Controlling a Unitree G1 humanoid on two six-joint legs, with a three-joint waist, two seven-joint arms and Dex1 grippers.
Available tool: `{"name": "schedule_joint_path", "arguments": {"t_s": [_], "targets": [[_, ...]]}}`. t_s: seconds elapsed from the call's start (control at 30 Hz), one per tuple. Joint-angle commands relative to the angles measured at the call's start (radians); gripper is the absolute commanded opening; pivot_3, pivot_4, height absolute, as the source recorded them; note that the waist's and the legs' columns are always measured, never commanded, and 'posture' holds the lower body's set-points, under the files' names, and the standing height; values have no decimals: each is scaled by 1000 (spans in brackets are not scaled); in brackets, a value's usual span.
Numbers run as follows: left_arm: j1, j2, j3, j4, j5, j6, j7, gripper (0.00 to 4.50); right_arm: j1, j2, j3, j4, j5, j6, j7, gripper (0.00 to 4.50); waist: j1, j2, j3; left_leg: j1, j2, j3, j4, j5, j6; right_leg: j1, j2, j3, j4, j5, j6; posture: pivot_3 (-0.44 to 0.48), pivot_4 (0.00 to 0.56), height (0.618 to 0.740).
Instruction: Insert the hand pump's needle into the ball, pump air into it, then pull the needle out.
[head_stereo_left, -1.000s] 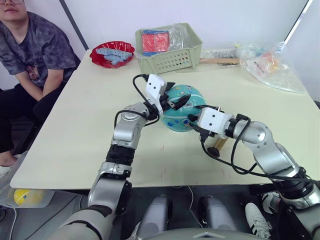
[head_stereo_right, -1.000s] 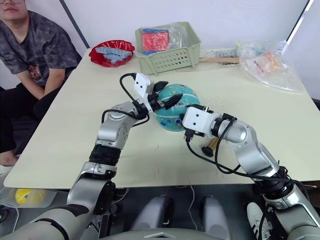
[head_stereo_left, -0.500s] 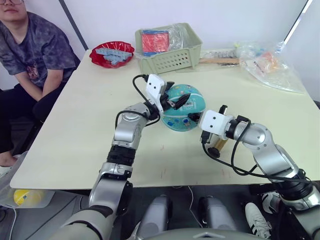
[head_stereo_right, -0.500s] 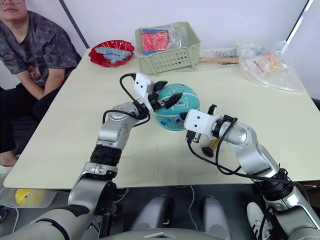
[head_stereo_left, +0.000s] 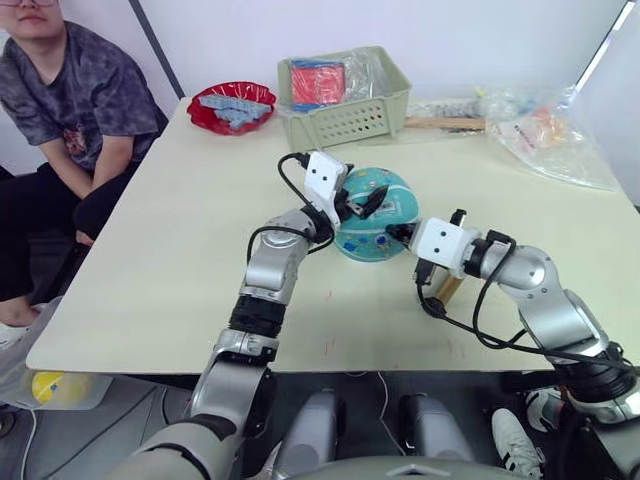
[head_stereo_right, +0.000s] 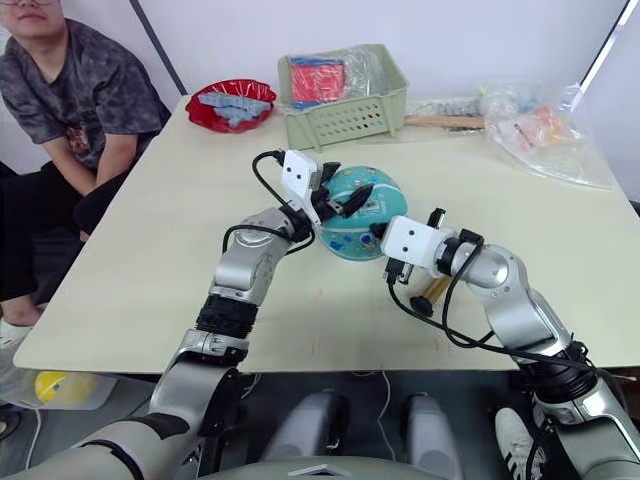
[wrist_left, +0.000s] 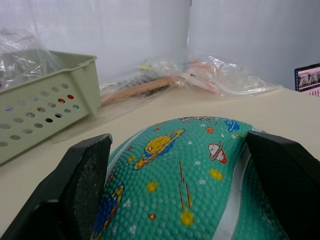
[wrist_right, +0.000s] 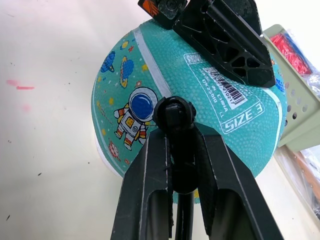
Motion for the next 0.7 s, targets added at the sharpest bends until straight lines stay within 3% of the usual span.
{"name": "schedule_joint_path", "arguments": {"t_s": [0.03, 0.7], "targets": [[41, 2, -24, 134, 64, 33, 54, 4500, -5, -16, -67, -133, 37, -18, 18, 115, 3, 0, 0, 0, 0, 0, 0, 0, 0, 0, 0, 0, 0, 0, 0, 0, 150, 738], [42, 12, -40, 191, 72, 2, 88, 4500, 57, -86, -150, -240, 111, -11, 69, 115, 19, 0, 0, -2, -5, -4, 0, 0, 0, 1, -5, -4, -2, -2, 2, 0, 150, 738]]}}
